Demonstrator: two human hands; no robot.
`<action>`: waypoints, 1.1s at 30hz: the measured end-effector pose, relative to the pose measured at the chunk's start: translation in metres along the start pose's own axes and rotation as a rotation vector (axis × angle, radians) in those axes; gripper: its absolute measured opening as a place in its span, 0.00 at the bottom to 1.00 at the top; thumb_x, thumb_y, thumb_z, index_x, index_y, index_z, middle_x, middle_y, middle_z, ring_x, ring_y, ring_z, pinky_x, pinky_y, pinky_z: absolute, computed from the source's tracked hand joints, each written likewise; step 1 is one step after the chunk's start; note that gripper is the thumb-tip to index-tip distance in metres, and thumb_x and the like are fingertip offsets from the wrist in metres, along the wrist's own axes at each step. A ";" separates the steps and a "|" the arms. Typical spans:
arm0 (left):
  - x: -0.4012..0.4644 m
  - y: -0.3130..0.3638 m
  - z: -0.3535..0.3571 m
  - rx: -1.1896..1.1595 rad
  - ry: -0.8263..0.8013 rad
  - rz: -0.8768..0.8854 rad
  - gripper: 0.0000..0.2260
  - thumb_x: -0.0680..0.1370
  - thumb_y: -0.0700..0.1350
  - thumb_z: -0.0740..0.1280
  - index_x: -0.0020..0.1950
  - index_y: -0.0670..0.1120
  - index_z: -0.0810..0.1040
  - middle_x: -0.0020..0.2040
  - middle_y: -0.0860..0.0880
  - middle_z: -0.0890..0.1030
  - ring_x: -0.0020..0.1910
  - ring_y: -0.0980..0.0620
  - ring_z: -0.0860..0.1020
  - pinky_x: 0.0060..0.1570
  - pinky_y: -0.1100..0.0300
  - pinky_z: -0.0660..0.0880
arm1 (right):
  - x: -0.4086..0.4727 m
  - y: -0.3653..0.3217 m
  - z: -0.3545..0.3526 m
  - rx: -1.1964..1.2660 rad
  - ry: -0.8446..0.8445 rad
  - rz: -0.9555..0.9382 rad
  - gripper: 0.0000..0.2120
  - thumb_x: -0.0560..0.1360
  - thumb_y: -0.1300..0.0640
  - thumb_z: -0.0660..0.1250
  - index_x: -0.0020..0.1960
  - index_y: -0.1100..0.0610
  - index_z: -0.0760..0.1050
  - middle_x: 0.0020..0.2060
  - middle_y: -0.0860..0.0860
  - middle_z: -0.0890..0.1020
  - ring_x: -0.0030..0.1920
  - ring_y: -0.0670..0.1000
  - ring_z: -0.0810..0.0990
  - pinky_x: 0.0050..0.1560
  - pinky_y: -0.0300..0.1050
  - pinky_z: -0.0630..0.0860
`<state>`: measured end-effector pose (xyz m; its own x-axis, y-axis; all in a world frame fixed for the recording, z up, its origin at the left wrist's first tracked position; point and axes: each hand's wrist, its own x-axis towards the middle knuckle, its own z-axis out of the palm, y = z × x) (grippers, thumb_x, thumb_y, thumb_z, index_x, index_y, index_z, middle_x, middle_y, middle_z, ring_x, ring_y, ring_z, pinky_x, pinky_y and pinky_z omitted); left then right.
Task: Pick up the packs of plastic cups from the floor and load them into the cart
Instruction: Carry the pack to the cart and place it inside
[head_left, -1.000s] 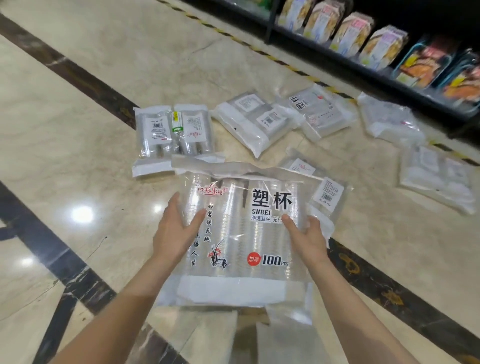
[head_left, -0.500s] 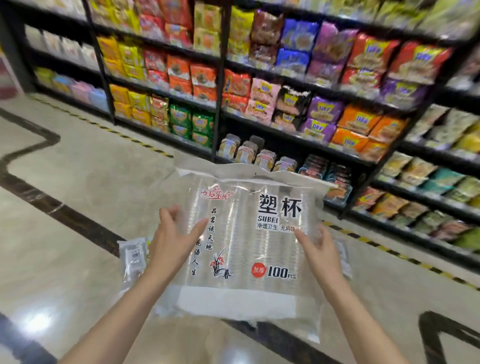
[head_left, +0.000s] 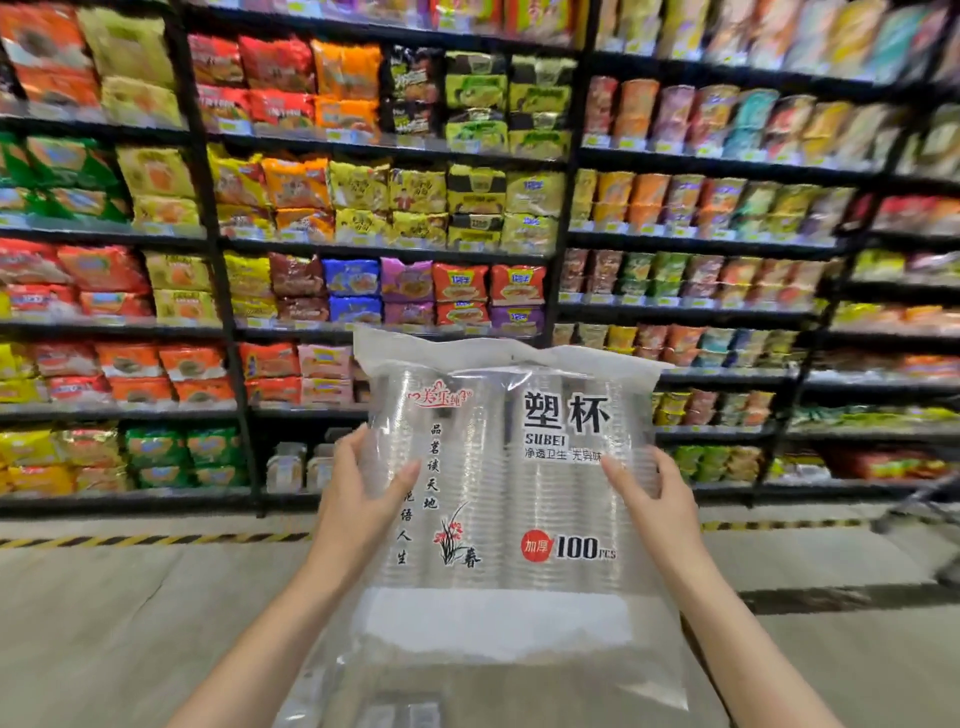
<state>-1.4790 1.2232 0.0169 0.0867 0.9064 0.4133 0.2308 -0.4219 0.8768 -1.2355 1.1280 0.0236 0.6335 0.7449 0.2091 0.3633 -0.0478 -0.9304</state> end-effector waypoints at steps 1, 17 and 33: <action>0.003 0.008 0.016 -0.023 -0.031 0.015 0.31 0.69 0.49 0.73 0.67 0.41 0.64 0.59 0.53 0.69 0.58 0.57 0.68 0.53 0.70 0.61 | 0.002 0.001 -0.017 -0.011 0.042 -0.004 0.38 0.70 0.40 0.68 0.74 0.55 0.60 0.72 0.53 0.66 0.71 0.54 0.65 0.72 0.54 0.62; 0.011 0.154 0.397 -0.300 -0.413 0.149 0.32 0.65 0.55 0.69 0.66 0.46 0.67 0.56 0.51 0.75 0.54 0.52 0.75 0.53 0.60 0.68 | 0.102 0.079 -0.349 -0.146 0.500 0.053 0.33 0.73 0.42 0.65 0.73 0.53 0.61 0.68 0.51 0.70 0.64 0.50 0.71 0.64 0.47 0.66; 0.116 0.192 0.749 -0.341 -0.534 0.204 0.26 0.72 0.50 0.71 0.65 0.44 0.66 0.57 0.53 0.72 0.56 0.56 0.72 0.51 0.66 0.65 | 0.352 0.208 -0.520 -0.169 0.714 0.156 0.31 0.73 0.41 0.65 0.71 0.52 0.61 0.66 0.55 0.74 0.63 0.56 0.74 0.61 0.50 0.70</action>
<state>-0.6985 1.2614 0.0492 0.5843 0.6560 0.4778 -0.1531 -0.4891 0.8587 -0.5815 1.0338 0.0601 0.9545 0.1110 0.2768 0.2968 -0.2620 -0.9183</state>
